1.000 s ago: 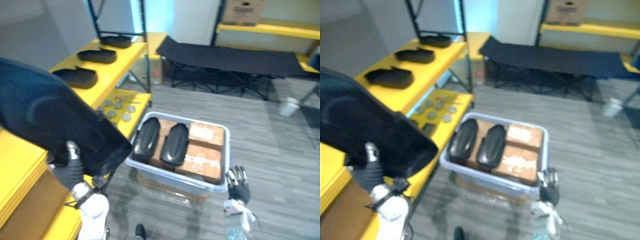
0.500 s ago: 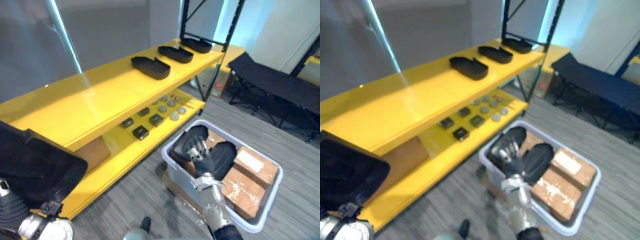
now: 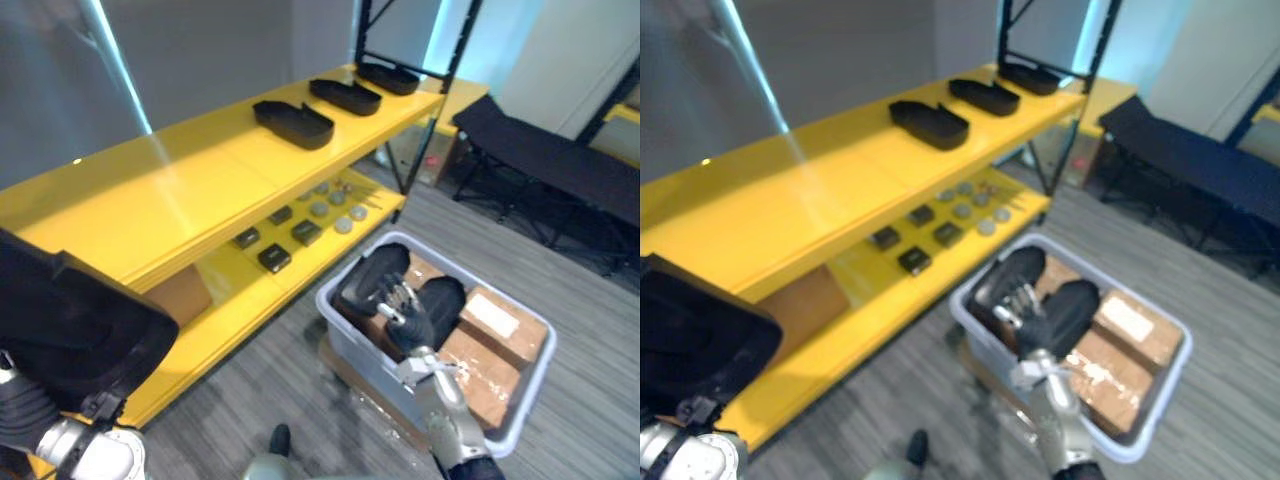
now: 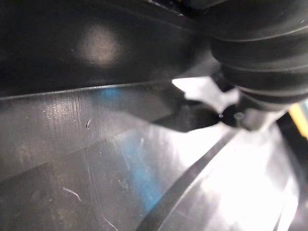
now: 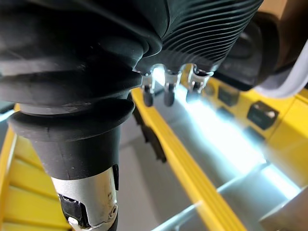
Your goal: Walk over and take plastic housings, then place them on the shelf
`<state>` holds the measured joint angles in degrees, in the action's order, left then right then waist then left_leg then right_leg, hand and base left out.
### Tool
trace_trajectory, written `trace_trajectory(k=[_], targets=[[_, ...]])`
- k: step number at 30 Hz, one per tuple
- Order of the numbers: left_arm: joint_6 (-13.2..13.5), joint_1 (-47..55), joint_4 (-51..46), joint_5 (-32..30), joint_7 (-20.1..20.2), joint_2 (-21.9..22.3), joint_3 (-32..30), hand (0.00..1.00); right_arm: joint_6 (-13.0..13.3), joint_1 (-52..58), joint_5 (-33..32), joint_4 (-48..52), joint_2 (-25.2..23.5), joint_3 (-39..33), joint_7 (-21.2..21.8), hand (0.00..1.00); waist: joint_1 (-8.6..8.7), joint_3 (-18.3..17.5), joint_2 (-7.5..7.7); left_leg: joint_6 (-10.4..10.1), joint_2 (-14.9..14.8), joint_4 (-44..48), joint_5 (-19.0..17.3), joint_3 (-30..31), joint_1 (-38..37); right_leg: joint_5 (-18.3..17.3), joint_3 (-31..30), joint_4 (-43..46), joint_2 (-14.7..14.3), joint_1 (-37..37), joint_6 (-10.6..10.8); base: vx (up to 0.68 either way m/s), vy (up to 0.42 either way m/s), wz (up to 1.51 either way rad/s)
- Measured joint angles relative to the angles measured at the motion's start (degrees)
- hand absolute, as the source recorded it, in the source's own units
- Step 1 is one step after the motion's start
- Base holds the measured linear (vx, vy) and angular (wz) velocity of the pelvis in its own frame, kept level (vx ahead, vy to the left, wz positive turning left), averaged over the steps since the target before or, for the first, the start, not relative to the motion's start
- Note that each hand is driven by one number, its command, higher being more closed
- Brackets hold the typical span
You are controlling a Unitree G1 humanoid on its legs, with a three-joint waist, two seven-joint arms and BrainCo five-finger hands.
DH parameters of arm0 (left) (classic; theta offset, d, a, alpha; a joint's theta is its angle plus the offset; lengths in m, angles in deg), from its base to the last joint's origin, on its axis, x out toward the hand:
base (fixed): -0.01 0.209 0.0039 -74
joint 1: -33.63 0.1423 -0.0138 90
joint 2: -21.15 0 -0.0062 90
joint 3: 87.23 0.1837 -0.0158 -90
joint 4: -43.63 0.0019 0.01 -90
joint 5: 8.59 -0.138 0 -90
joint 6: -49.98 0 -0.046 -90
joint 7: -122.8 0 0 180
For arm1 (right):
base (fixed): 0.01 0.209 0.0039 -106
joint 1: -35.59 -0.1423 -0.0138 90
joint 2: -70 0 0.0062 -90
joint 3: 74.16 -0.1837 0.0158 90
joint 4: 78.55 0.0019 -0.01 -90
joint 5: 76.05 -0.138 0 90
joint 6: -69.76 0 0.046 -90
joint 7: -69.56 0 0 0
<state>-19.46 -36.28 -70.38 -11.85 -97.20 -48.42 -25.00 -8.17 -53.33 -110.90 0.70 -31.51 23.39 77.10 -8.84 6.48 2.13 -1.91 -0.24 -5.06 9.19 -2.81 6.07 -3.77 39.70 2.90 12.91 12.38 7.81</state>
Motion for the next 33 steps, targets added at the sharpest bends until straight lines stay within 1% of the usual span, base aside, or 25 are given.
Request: trace_trajectory(k=[1, 2, 4, 5, 6, 7, 8, 9, 10, 12, 14, 15, 16, 17, 20, 21, 23, 24, 25, 26, 27, 28, 29, 31, 33], targets=[[0.9, -0.3, -1.0, -0.1, 1.3, -0.1, 0.7, 1.00, 0.1, 0.0, 0.0, 0.5, 0.1, -0.5, 0.1, 0.00, 0.08, 0.3, -0.32, 0.1, 0.0, 0.0, 0.0, -0.8, 0.0, -0.7, 0.3, 0.9, 0.4, -0.1, -0.7, -0.01, 0.074, 0.29], [2.0, -1.3, -2.4, -0.6, 3.3, -0.7, 1.9, 1.00, 0.5, 0.0, 0.1, 0.7, 0.1, -1.5, 0.1, 0.00, 0.17, 0.9, -0.50, 0.2, 0.3, 0.0, -0.1, -1.0, 0.0, -2.1, 0.6, 2.6, 1.0, -0.3, -2.1, -0.02, 0.060, 0.38], [3.5, -3.9, -3.1, -2.0, 6.3, -3.8, 3.8, 1.00, 0.7, 0.0, 1.4, 1.2, 0.1, -3.0, 0.1, 0.00, 0.40, 1.8, -0.11, 0.5, 1.0, 0.0, -0.1, -0.4, 0.1, -4.6, 0.2, 5.6, 2.1, -0.5, -2.5, -0.03, 0.031, 0.44], [4.0, -5.4, -3.1, -2.1, 8.2, -6.5, 4.9, 1.00, 1.0, 0.2, 2.5, 1.2, 0.1, -3.8, 0.1, 0.00, 1.13, 2.0, 0.21, 0.7, 1.5, 0.0, 0.1, 1.2, 0.3, -5.9, -2.3, 6.8, 1.9, -0.6, -4.3, -0.02, -0.002, 0.56], [4.4, -6.2, -3.0, -2.1, 9.2, -7.9, 5.4, 1.00, 1.4, 0.4, 2.7, 1.5, 0.1, -4.2, 0.1, 0.00, 1.87, 2.1, 0.45, 0.9, 2.0, 0.0, 0.2, 2.5, 0.6, -6.4, -4.7, 7.3, 1.7, -0.5, -5.2, 0.00, -0.006, 1.10], [5.1, -8.2, -2.5, -2.2, 10.9, -10.3, 7.1, 1.00, 2.0, 1.4, 2.9, 2.9, 0.4, -5.6, 0.1, 0.00, 3.86, 2.1, 0.65, 1.3, 2.8, 0.0, 0.5, 5.1, 1.4, -6.1, -9.3, 8.6, 1.3, -0.6, -4.8, 0.04, 0.000, 1.50], [6.1, -10.7, -1.3, -2.3, 12.7, -12.4, 8.7, 1.00, 2.9, 2.4, 3.0, 4.0, 1.0, -7.2, 0.2, 0.00, 4.84, 2.2, 0.65, 1.5, 2.9, 0.0, 0.7, 6.1, 2.0, -5.9, -13.2, 10.4, 0.8, -1.0, -4.4, 0.06, -0.001, 1.52], [6.8, -11.7, -0.6, -2.2, 13.6, -13.3, 9.1, 1.00, 3.1, 2.6, 3.0, 4.3, 1.4, -7.9, 0.2, 0.00, 5.06, 2.2, 0.76, 1.7, 2.8, 0.1, 1.1, 6.2, 2.2, -5.9, -14.6, 11.3, 0.5, -1.2, -4.4, 0.08, -0.025, 1.25], [7.7, -12.8, 0.5, -2.1, 15.2, -14.5, 9.7, 1.00, 3.3, 2.7, 3.0, 4.4, 2.1, -9.0, 0.5, 0.00, 4.99, 2.3, 0.88, 1.8, 2.7, 0.3, 2.5, 7.1, 2.4, -5.9, -16.4, 12.8, 0.0, -1.1, -4.3, 0.09, -0.072, 0.83], [7.8, -13.2, 1.8, -2.1, 16.6, -15.3, 10.8, 1.00, 3.4, 2.5, 2.9, 4.9, 3.0, -10.2, 1.9, 0.00, 4.59, 2.3, 1.05, 1.6, 2.9, 0.4, 3.8, 8.9, 2.4, -6.7, -16.3, 14.0, -0.2, -0.8, -4.3, 0.10, -0.106, 0.65], [7.7, -13.2, 3.1, -1.4, 18.9, -15.3, 11.0, 1.00, 3.9, 0.3, 3.1, 5.1, 3.7, -10.1, 4.2, 0.00, 3.58, 2.6, 0.91, 1.2, 3.2, 0.4, 4.5, 9.7, 2.4, -9.0, -16.5, 12.1, -0.7, 0.2, -5.8, 0.06, -0.125, 0.23], [7.7, -13.2, 3.2, -1.3, 19.3, -15.3, 11.0, 1.00, 4.0, -0.3, 3.1, 5.1, 3.7, -10.1, 4.5, 0.00, 3.36, 2.7, 0.73, 1.1, 3.1, 0.4, 4.7, 9.7, 2.4, -9.1, -16.5, 11.2, -1.0, 0.7, -5.8, -0.01, -0.121, 0.03], [7.7, -13.2, 3.2, -1.2, 20.2, -15.3, 11.2, 1.00, 4.2, -1.5, 3.1, 5.1, 3.9, -10.0, 5.1, 0.00, 3.30, 3.0, 0.25, 0.5, 2.9, 0.4, 5.3, 9.6, 2.4, -9.3, -16.7, 9.2, -1.9, 2.0, -5.2, -0.07, -0.124, -0.02], [7.8, -12.9, 3.2, -1.2, 21.0, -15.3, 11.6, 1.00, 4.4, -2.3, 3.1, 5.1, 4.3, -9.9, 5.1, 0.00, 3.20, 3.5, -0.43, 0.0, 2.4, 0.4, 5.8, 9.2, 2.1, -10.0, -17.0, 8.6, -2.4, 2.5, -3.9, -0.10, -0.126, -0.05], [8.2, -11.5, 3.2, -1.2, 21.4, -15.3, 13.0, 1.00, 4.4, -2.3, 3.1, 5.3, 5.5, -9.5, 5.2, 0.00, 3.31, 4.4, -2.06, -0.6, 1.1, 0.4, 6.2, 8.1, 1.7, -11.7, -18.0, 8.5, -3.6, 2.7, -1.3, -0.17, -0.101, -0.20], [8.5, -11.0, 3.2, -1.2, 21.4, -15.2, 13.1, 1.00, 4.4, -2.1, 3.0, 5.3, 5.7, -9.6, 5.2, 0.00, 3.56, 4.9, -2.78, -0.5, 0.3, 0.4, 6.0, 7.5, 1.8, -13.0, -18.0, 8.5, -4.1, 2.7, -0.4, -0.21, -0.108, -0.05], [8.9, -9.8, 3.2, -1.2, 21.4, -14.8, 13.5, 1.00, 4.4, -0.6, 2.6, 5.3, 6.3, -9.6, 5.2, 0.00, 5.04, 5.6, -4.23, -0.8, -1.8, 1.4, 5.4, 5.0, 2.0, -13.9, -17.4, 10.4, -5.4, 2.2, -1.5, -0.22, -0.084, 0.08], [9.3, -8.7, 3.2, -1.2, 21.2, -14.7, 13.5, 1.00, 4.4, 0.4, 2.4, 5.3, 6.3, -9.6, 5.5, 0.00, 4.94, 5.7, -4.39, -1.2, -2.5, 2.6, 3.7, 3.9, 2.1, -14.3, -17.6, 11.3, -5.5, 2.1, -2.0, -0.16, -0.037, 0.04], [9.3, -8.2, 3.2, -1.1, 21.1, -14.5, 13.5, 1.00, 4.4, 0.8, 2.3, 5.3, 6.2, -9.6, 5.9, 0.00, 4.97, 5.7, -4.35, -1.6, -2.6, 3.4, 2.0, 3.2, 2.4, -14.5, -17.6, 11.4, -5.4, 2.0, -2.4, -0.14, -0.005, 0.01], [9.5, -7.7, 3.2, -1.2, 21.0, -13.9, 13.5, 1.00, 4.4, 1.4, 2.1, 5.6, 6.2, -9.6, 6.6, 0.00, 4.99, 5.7, -3.69, -1.9, -2.8, 5.5, -1.4, 1.7, 3.9, -14.7, -17.1, 11.4, -4.2, 1.4, -2.9, -0.06, 0.042, 0.06], [9.6, -7.7, 3.1, -1.2, 20.9, -13.5, 13.5, 1.00, 4.4, 1.5, 2.0, 5.6, 6.0, -9.6, 6.9, 0.00, 5.05, 6.1, -3.23, -0.7, -2.7, 7.7, -1.9, 0.8, 4.9, -14.8, -17.2, 11.8, -3.8, 1.0, -2.9, -0.07, 0.064, -0.01], [9.6, -7.5, 3.1, -1.2, 20.8, -12.7, 13.5, 1.00, 4.4, 1.5, 1.8, 5.6, 5.9, -9.7, 7.3, 0.00, 4.72, 5.8, -4.27, 0.8, -2.6, 14.0, -2.8, 0.3, 5.9, -15.0, -17.6, 12.4, -3.7, 0.6, -2.7, -0.04, 0.050, 0.01], [9.6, -6.9, 3.0, -1.2, 20.3, -12.6, 13.3, 1.00, 4.5, 1.6, 1.8, 5.6, 5.3, -9.5, 7.5, 0.00, 4.88, 5.8, -4.33, -0.3, -2.0, 15.0, -2.9, 0.3, 5.9, -15.6, -17.6, 13.4, -3.5, 0.6, -2.1, -0.01, 0.040, 0.05], [9.6, -6.5, 2.8, -1.3, 20.2, -12.3, 13.3, 1.00, 5.2, 1.8, 1.8, 5.6, 3.9, -8.7, 7.6, 0.00, 4.82, 6.2, -3.20, -0.2, -0.6, 15.4, -3.2, 0.3, 6.0, -15.6, -17.1, 14.1, -1.8, 0.7, -1.3, 0.05, 0.067, 0.13], [9.6, -6.5, 2.4, -1.3, 20.2, -12.3, 13.1, 1.00, 5.4, 1.8, 1.9, 5.6, 2.6, -8.4, 7.6, 0.00, 4.42, 6.7, -2.26, 0.0, 0.3, 15.7, -3.8, 0.3, 6.1, -15.9, -16.6, 14.0, -0.9, 1.1, -1.2, 0.07, 0.062, 0.14]])
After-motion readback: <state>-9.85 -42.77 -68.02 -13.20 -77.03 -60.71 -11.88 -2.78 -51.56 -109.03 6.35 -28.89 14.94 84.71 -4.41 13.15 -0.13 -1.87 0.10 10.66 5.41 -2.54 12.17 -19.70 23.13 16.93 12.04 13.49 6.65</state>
